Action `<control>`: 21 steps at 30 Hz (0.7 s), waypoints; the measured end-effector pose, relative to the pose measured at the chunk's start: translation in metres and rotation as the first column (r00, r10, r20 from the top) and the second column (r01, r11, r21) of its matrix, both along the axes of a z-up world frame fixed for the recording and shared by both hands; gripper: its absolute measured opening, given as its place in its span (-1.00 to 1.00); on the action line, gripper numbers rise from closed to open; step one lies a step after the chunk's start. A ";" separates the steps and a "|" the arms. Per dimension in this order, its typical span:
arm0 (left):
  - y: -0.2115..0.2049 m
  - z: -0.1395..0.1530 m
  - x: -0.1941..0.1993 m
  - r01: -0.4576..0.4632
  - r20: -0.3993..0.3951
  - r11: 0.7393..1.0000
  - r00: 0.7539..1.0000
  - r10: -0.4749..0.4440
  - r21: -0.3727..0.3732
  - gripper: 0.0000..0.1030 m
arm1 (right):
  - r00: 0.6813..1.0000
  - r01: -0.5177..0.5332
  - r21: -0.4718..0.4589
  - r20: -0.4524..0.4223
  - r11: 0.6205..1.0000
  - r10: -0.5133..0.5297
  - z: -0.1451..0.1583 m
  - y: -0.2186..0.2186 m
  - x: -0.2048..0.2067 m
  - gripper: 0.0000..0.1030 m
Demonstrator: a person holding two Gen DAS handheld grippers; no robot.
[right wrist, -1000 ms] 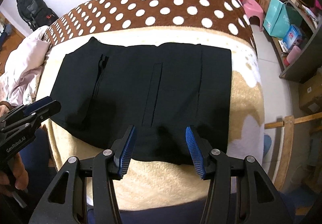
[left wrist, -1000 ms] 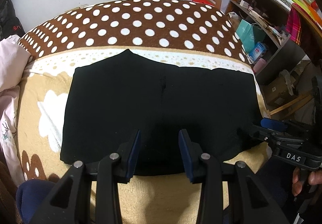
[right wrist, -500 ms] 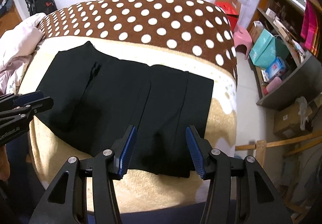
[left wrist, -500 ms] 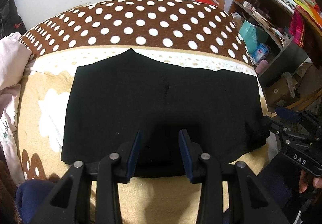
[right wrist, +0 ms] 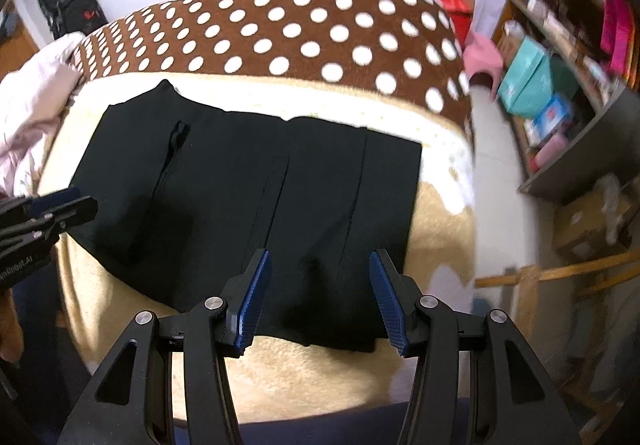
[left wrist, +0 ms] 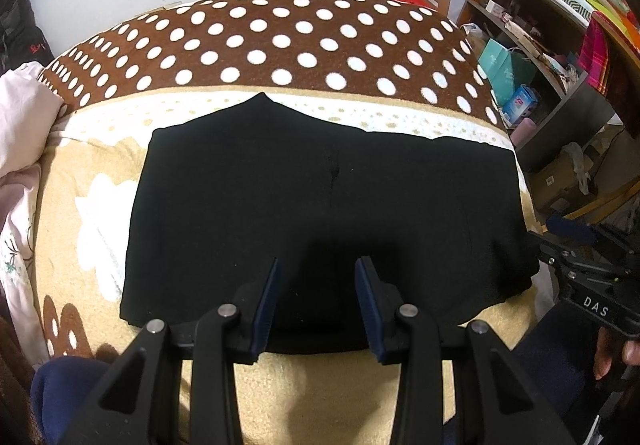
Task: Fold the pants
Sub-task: 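Move the right gripper to the trousers' opposite side edge and close on it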
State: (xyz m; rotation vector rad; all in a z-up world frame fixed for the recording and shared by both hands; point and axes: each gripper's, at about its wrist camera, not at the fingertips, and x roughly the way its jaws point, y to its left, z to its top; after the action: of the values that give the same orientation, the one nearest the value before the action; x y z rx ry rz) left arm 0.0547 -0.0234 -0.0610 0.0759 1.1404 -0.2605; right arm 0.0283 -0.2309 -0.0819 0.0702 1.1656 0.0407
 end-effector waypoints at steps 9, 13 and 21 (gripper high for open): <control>0.012 -0.003 0.005 -0.033 -0.010 0.999 0.999 0.033 -0.010 -0.20 | 0.985 0.149 0.228 -0.121 0.962 -0.124 -0.029 -0.039 0.018 0.01; 0.016 -0.005 0.006 -0.038 -0.013 0.999 0.999 0.038 -0.014 -0.20 | 0.970 0.214 0.257 -0.173 0.943 -0.173 -0.042 -0.049 0.030 0.01; 0.029 -0.013 0.012 -0.070 -0.034 0.997 0.997 0.069 -0.021 -0.20 | 0.943 0.313 0.294 -0.212 0.903 -0.258 -0.058 -0.075 0.040 0.01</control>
State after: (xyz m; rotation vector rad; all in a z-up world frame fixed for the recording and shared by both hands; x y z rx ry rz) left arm 0.0668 0.0055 -0.0742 0.0117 1.1708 -0.2132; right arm 0.0683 -0.3063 -0.1398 0.5477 1.2989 -0.0356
